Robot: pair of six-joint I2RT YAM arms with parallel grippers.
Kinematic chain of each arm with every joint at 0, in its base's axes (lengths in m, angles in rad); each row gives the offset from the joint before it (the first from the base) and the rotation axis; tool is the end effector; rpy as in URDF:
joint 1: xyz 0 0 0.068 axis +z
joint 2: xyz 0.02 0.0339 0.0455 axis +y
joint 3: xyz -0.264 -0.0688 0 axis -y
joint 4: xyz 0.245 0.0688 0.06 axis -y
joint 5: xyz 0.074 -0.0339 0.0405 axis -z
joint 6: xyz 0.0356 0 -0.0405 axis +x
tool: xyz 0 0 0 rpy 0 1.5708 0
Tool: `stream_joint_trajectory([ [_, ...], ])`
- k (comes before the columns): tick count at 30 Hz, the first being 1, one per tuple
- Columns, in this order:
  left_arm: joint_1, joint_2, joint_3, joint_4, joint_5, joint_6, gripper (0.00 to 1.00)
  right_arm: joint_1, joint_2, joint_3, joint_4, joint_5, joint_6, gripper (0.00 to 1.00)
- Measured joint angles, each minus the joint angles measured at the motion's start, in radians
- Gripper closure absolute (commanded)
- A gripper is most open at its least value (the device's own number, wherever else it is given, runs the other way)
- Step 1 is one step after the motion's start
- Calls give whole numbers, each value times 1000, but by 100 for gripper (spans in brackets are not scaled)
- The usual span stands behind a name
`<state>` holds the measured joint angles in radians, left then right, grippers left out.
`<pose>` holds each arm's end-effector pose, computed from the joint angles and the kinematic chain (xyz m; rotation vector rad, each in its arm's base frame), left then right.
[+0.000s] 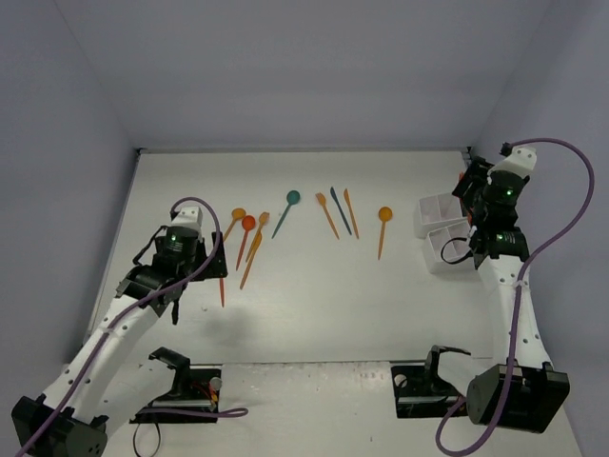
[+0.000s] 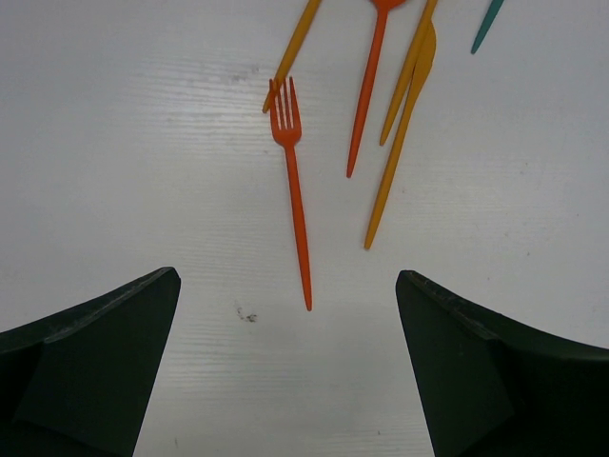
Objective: Sort the eating utensils into containers
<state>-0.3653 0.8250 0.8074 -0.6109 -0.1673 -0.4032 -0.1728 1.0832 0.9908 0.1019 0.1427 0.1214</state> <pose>0.1657 -0.0570 0.2990 -0.1355 2.1960 -0.2489 0.2504 -0.0488 0.3849 0.3398 1.5260 -0.1519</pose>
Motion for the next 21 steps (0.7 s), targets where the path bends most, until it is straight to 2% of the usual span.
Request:
stream_joint_trajectory([
  [5,0,126,7,-11,40,-32,5,112,-1,8,-129,-56,71,40],
  [7,0,192,28,-17,59,-26,9,147,0,8,-173,-99,89,40],
  [11,0,350,111,-16,107,5,21,161,1,4,-224,-169,106,41],
  [17,-28,607,236,-1,166,58,31,161,0,-28,-254,-233,89,41],
  [21,-76,722,279,-1,172,88,38,161,-1,-59,-264,-263,80,40],
])
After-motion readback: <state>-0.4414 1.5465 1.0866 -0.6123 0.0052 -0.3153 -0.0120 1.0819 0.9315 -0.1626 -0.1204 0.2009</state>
